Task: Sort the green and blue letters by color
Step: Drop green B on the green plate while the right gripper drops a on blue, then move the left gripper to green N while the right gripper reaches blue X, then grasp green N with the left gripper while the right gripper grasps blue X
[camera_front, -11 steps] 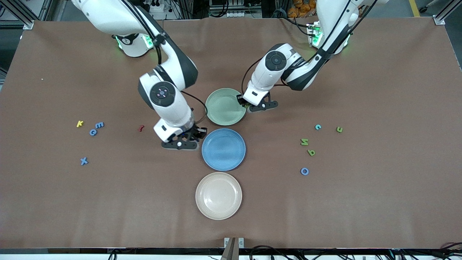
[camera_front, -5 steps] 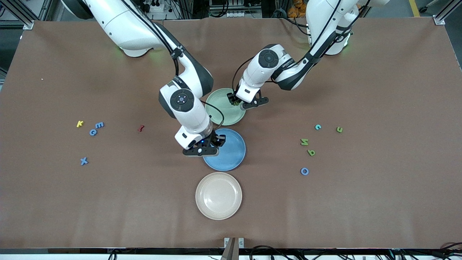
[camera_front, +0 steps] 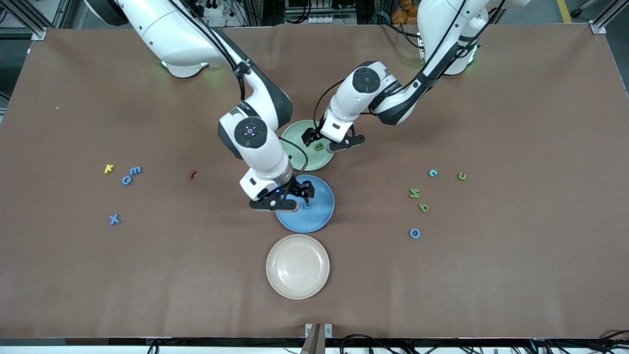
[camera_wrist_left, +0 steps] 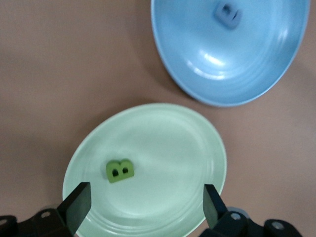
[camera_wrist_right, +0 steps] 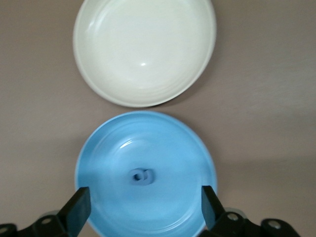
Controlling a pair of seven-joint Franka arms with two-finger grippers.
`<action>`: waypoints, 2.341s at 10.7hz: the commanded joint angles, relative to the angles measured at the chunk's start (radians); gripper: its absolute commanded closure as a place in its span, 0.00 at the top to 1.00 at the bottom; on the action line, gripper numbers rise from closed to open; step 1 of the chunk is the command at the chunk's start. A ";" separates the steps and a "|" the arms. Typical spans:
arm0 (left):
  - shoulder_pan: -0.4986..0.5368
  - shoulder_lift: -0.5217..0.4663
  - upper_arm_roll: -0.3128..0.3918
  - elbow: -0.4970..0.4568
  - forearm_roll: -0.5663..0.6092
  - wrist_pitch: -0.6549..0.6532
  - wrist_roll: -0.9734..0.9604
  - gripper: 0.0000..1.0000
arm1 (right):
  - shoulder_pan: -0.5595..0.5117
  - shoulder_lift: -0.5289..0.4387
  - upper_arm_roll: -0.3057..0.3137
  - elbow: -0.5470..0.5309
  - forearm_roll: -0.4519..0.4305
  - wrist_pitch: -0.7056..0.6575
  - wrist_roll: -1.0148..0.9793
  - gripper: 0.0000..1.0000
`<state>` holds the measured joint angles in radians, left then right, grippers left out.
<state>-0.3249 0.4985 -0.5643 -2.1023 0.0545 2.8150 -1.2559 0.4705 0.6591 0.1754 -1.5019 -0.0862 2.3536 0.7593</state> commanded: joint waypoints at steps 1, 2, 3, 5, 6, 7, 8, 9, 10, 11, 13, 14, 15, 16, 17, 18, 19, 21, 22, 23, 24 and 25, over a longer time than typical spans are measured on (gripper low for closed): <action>0.110 -0.089 0.003 0.057 0.062 -0.159 0.118 1.00 | -0.130 -0.061 0.010 -0.009 -0.017 -0.169 -0.018 1.00; 0.145 -0.100 0.003 0.077 0.064 -0.219 0.225 1.00 | -0.183 -0.067 0.010 -0.009 -0.017 -0.201 -0.037 1.00; 0.199 -0.112 0.003 0.080 0.065 -0.260 0.372 1.00 | -0.241 -0.075 0.010 -0.014 -0.020 -0.217 -0.053 1.00; 0.337 -0.124 0.000 0.064 0.065 -0.317 0.728 1.00 | -0.303 -0.073 -0.070 -0.030 -0.029 -0.215 -0.142 1.00; 0.389 -0.115 0.000 0.045 0.065 -0.321 0.847 1.00 | -0.326 -0.069 -0.112 -0.032 -0.029 -0.212 -0.176 1.00; 0.427 -0.100 0.000 0.042 0.067 -0.319 0.951 1.00 | -0.382 -0.068 -0.120 -0.032 -0.029 -0.212 -0.204 1.00; 0.437 -0.083 0.006 0.042 0.071 -0.321 1.048 1.00 | -0.439 -0.072 -0.120 -0.034 -0.027 -0.214 -0.260 1.00; 0.454 -0.059 0.013 0.042 0.086 -0.321 1.126 1.00 | -0.508 -0.073 -0.116 -0.034 -0.023 -0.214 -0.375 1.00; 0.481 -0.039 0.014 0.038 0.131 -0.319 1.163 1.00 | -0.565 -0.076 -0.113 -0.035 -0.021 -0.220 -0.450 1.00; 0.497 -0.022 0.014 0.038 0.202 -0.321 1.171 1.00 | -0.614 -0.076 -0.113 -0.046 -0.021 -0.218 -0.515 1.00; 0.509 0.009 0.021 0.038 0.228 -0.319 1.165 0.93 | -0.696 -0.070 -0.111 -0.061 -0.021 -0.192 -0.705 1.00; 0.530 0.021 0.024 0.039 0.228 -0.319 1.161 0.88 | -0.713 -0.072 -0.108 -0.087 -0.018 -0.169 -0.819 1.00; 0.540 0.035 0.024 0.044 0.226 -0.319 1.146 0.82 | -0.733 -0.073 -0.094 -0.113 -0.017 -0.154 -0.922 1.00; 0.543 0.046 0.026 0.050 0.217 -0.319 1.115 0.77 | -0.745 -0.075 -0.079 -0.142 -0.017 -0.134 -0.974 1.00; 0.541 0.060 0.027 0.054 0.217 -0.319 1.075 0.72 | -0.747 -0.079 -0.073 -0.205 -0.017 -0.058 -1.018 1.00; 0.541 0.072 0.029 0.062 0.219 -0.319 1.044 0.69 | -0.765 -0.090 -0.068 -0.292 -0.017 0.061 -1.070 1.00; 0.540 0.077 0.029 0.062 0.219 -0.319 1.008 0.67 | -0.779 -0.099 -0.068 -0.351 -0.017 0.141 -1.136 1.00; 0.527 0.075 0.027 0.064 0.219 -0.319 0.948 0.66 | -0.797 -0.125 -0.068 -0.385 -0.017 0.142 -1.218 1.00; 0.527 0.078 0.029 0.068 0.219 -0.319 0.948 0.65 | -0.809 -0.125 -0.068 -0.391 -0.017 0.142 -1.259 1.00; 0.527 0.084 0.029 0.073 0.219 -0.321 0.946 0.64 | -0.820 -0.121 -0.070 -0.399 -0.017 0.145 -1.290 1.00; 0.526 0.089 0.029 0.076 0.222 -0.321 0.944 0.63 | -0.822 -0.116 -0.070 -0.408 -0.017 0.154 -1.292 1.00; 0.524 0.095 0.029 0.076 0.225 -0.321 0.944 0.60 | -0.823 -0.111 -0.070 -0.414 -0.017 0.159 -1.292 1.00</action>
<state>0.2045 0.5716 -0.5330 -2.0459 0.2556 2.4998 -0.2813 -0.3266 0.5751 0.0834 -1.8602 -0.1032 2.4948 -0.5040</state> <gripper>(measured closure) 0.352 0.000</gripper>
